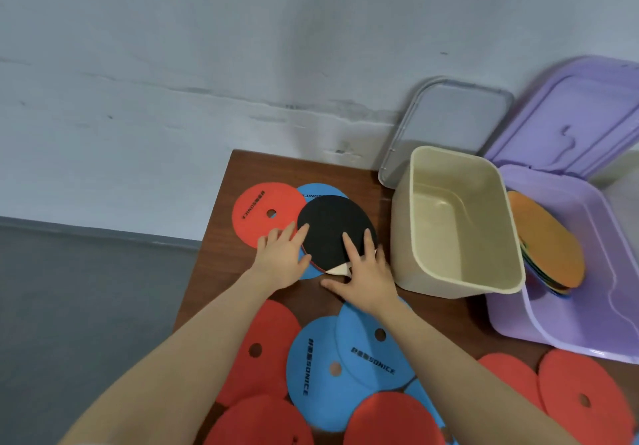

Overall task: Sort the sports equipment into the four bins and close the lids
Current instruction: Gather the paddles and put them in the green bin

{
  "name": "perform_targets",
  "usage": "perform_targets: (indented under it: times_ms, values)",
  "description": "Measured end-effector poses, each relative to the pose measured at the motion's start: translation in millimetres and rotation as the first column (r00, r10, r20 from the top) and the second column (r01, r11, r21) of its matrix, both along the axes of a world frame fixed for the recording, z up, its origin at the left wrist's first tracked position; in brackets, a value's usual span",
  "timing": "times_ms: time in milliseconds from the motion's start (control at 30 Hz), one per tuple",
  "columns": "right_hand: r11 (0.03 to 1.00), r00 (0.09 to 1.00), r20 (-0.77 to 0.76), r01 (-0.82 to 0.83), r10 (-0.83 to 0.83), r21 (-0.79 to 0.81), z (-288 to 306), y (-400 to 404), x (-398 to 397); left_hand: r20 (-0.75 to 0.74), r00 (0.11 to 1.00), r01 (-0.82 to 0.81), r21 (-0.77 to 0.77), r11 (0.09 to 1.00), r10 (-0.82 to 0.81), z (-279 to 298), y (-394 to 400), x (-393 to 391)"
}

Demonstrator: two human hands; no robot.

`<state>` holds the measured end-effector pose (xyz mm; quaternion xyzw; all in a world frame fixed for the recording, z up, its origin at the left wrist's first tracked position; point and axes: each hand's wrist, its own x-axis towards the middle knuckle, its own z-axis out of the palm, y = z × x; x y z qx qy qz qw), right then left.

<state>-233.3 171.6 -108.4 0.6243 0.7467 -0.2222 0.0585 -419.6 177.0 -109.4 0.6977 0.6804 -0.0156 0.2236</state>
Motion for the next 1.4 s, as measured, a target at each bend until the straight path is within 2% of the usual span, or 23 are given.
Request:
perform_targets:
  times_ms: [133, 333, 567, 733, 900, 1100, 1400]
  values:
    - [0.993, 0.998, -0.046, 0.051, -0.046, 0.106, -7.1, 1.7, -8.0, 0.056, 0.998, 0.012, 0.033, 0.999, -0.014, -8.8, -0.5, -7.6]
    - [0.964, 0.995, -0.089, 0.074, -0.053, 0.254, -3.1, -12.6, -13.3, 0.191, 0.980, -0.071, 0.102, 0.992, 0.050, -4.7, -10.7, -12.5]
    - [0.904, 0.985, -0.172, 0.044, 0.034, 0.426, 24.4, -31.3, -21.9, 0.297, 0.954, -0.135, 0.290, 0.947, 0.045, 31.6, -44.0, -25.6]
    - [0.828, 0.963, -0.237, 0.030, 0.126, 0.561, 58.4, -45.8, -18.1, 0.234, 0.972, -0.134, 0.456, 0.880, 0.027, 72.2, -73.9, -23.0]
    - [0.761, 0.929, -0.313, 0.055, 0.199, 0.647, 90.4, -69.4, 19.2, 0.149, 0.989, -0.086, 0.538, 0.839, 0.006, 110.9, -103.6, 10.0]
    - [0.705, 0.892, -0.409, 0.164, 0.193, 0.690, 109.0, -118.9, 105.5, 0.077, 0.992, 0.036, 0.578, 0.815, -0.098, 147.4, -145.3, 94.5]
    - [0.570, 0.900, -0.407, 0.253, 0.158, 0.782, 128.9, -181.7, 260.8, -0.002, 0.979, 0.165, 0.611, 0.775, -0.206, 171.6, -188.5, 245.0]
